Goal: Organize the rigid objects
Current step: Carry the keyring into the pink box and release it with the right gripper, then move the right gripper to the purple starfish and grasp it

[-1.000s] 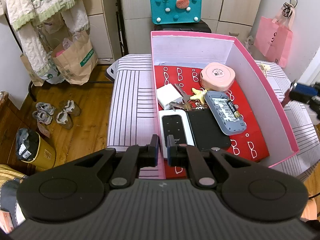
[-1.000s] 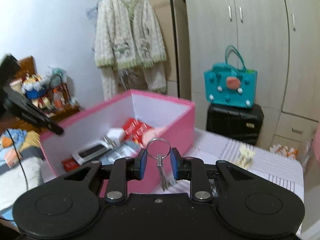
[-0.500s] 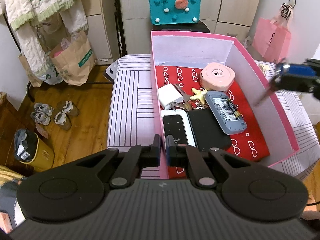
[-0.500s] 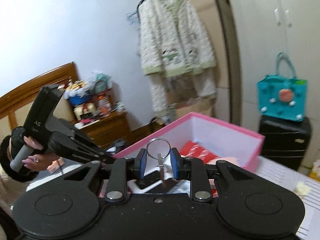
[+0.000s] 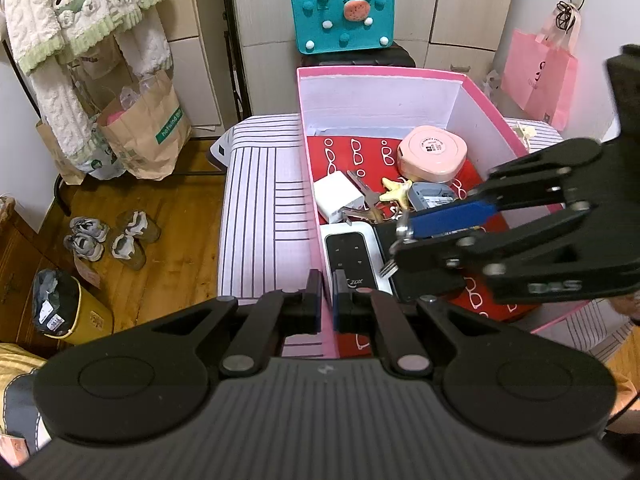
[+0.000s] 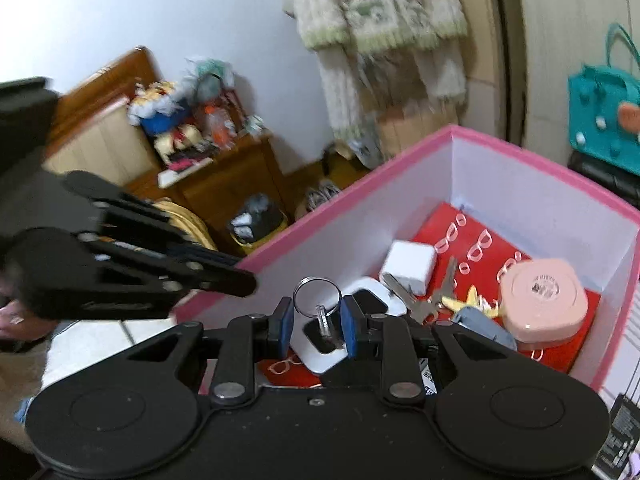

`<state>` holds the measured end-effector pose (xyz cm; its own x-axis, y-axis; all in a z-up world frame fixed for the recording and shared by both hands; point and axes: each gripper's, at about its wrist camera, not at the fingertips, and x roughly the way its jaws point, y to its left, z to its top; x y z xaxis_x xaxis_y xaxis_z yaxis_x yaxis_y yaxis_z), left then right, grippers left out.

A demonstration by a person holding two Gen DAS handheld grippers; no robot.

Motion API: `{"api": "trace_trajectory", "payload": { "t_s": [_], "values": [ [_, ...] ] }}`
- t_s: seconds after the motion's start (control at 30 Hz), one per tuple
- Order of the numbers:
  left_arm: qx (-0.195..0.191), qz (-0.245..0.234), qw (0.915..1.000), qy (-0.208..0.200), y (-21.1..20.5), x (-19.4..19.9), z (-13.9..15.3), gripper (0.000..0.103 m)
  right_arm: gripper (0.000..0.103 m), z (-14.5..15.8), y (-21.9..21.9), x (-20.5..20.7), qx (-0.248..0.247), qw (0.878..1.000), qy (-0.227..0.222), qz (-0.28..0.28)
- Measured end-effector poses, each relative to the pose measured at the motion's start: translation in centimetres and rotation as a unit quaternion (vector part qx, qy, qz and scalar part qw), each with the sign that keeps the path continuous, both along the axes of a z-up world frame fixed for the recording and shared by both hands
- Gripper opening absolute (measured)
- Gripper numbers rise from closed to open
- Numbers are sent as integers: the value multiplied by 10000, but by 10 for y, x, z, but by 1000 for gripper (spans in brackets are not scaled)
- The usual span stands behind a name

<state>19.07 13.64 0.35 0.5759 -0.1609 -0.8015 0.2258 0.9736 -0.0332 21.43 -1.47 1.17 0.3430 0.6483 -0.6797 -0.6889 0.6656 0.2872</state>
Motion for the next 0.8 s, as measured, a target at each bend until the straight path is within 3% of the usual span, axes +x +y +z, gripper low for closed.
{"api": "trace_trajectory", "payload": {
  "t_s": [0.13, 0.4, 0.57, 0.8],
  "values": [
    [-186, 71, 9998, 18, 6, 0, -1, 5, 31, -8, -1, 9, 315, 9974, 581, -304],
    [-266, 65, 9996, 21, 8, 0, -1, 5, 38, 11, -50, -7, 804, 9947, 308, -562],
    [-291, 73, 9995, 40, 9, 1, 0, 5, 39, 22, -114, -24, 771, 9889, -44, -1272],
    [-234, 115, 9997, 27, 7, 1, 0, 5, 40, 11, -197, -38, 311, 9677, -352, -2478]
  ]
}}
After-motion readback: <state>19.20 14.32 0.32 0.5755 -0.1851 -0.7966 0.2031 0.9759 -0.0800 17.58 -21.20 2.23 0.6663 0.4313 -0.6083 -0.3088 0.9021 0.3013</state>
